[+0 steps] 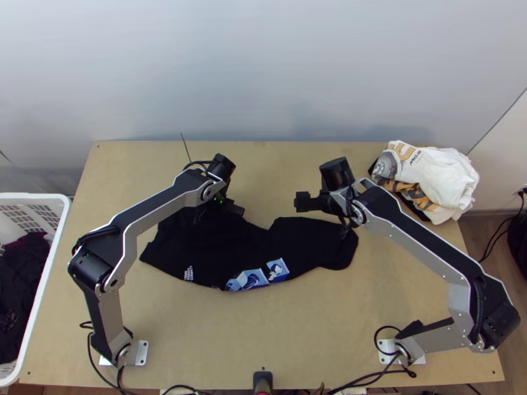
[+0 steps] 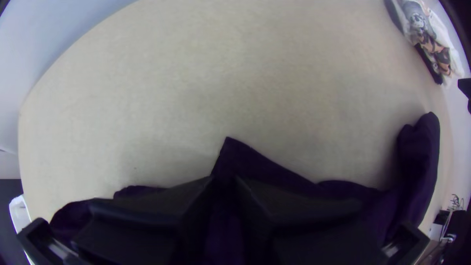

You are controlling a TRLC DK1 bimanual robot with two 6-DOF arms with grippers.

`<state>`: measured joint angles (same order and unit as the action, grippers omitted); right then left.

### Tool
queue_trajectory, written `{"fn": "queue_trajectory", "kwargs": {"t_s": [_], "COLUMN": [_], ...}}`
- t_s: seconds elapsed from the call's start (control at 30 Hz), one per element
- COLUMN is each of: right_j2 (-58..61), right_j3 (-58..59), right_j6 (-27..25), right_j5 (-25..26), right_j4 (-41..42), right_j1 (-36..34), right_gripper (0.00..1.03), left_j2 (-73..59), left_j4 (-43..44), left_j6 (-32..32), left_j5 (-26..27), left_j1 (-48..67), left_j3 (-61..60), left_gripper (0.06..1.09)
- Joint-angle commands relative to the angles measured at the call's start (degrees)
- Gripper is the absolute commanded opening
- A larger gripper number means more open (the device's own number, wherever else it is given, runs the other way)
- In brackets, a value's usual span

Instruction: Fold the t-shirt

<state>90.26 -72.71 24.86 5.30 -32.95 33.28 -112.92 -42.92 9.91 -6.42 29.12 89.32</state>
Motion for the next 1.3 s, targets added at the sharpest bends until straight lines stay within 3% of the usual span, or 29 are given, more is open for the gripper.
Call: {"fn": "queue_trajectory", "kwargs": {"t_s": [0.0,0.33,0.83,1.13,1.2,1.27], "right_j2": [0.09,0.09,8.18,14.95,16.09,17.06], "right_j3": [0.11,-0.15,-5.25,-6.92,-6.57,-6.13], "right_j6": [-0.08,-0.08,0.36,0.80,0.80,0.45], "right_j5": [0.06,-0.11,-8.82,-9.52,-9.52,-9.52], "right_j4": [-0.01,-0.19,-0.80,-0.89,-0.89,-0.89], "right_j1": [-0.41,-0.67,7.94,8.03,7.94,7.50], "right_gripper": [0.98,0.98,0.97,0.97,0.95,0.86], "left_j2": [-0.10,3.41,12.99,13.70,13.70,13.78], "left_j4": [1.61,1.70,-3.40,-3.49,-3.49,-3.49], "left_j6": [-1.04,-0.68,1.51,1.69,1.69,1.78], "left_j5": [0.09,0.09,0.09,0.09,0.09,0.09], "left_j1": [-0.12,-0.47,-3.64,-3.90,-3.72,-3.55], "left_j3": [-0.55,0.42,1.74,0.42,0.51,0.68], "left_gripper": [0.12,0.10,0.10,0.10,0.10,0.10]}}
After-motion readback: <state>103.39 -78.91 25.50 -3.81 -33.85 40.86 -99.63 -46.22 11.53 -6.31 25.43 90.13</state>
